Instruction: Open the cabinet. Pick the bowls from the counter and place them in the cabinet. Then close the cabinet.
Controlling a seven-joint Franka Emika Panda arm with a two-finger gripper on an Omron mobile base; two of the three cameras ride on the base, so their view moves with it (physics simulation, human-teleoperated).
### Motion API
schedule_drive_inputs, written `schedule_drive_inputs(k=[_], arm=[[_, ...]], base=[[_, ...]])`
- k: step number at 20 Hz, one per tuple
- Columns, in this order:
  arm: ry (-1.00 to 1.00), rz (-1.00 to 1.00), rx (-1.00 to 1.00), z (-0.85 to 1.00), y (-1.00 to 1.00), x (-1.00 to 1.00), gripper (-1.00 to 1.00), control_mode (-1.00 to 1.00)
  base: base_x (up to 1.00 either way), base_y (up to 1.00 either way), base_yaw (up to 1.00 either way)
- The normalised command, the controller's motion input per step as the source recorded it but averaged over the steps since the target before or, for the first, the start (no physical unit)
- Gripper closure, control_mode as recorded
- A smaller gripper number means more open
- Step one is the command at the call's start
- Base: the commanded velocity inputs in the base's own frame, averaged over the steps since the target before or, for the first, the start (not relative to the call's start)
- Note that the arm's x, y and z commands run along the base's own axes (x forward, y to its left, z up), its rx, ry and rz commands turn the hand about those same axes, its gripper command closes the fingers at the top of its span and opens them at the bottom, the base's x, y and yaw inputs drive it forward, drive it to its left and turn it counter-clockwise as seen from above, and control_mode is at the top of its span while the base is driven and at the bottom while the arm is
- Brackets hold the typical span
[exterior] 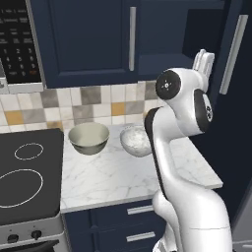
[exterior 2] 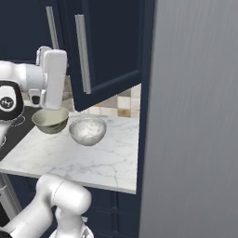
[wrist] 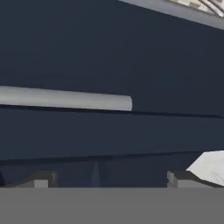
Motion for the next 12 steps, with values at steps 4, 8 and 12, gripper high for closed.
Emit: schedule_drive_inputs(k=[4, 8, 12], arm=[[0.0, -0.03, 0.12, -0.03, -0.58, 0.05, -1.0, -1.0], [-0.12, -0.01, 0.23, 0.0, -0.88, -0.08, -1.0, -1.0], [-0.19, -0.01, 0.29, 0.0, -1.0, -0.14, -1.0, -1.0]], base=[[0.0, 0.0, 0.0], [0.0, 0.0, 0.0], [0.0, 0.0, 0.0]])
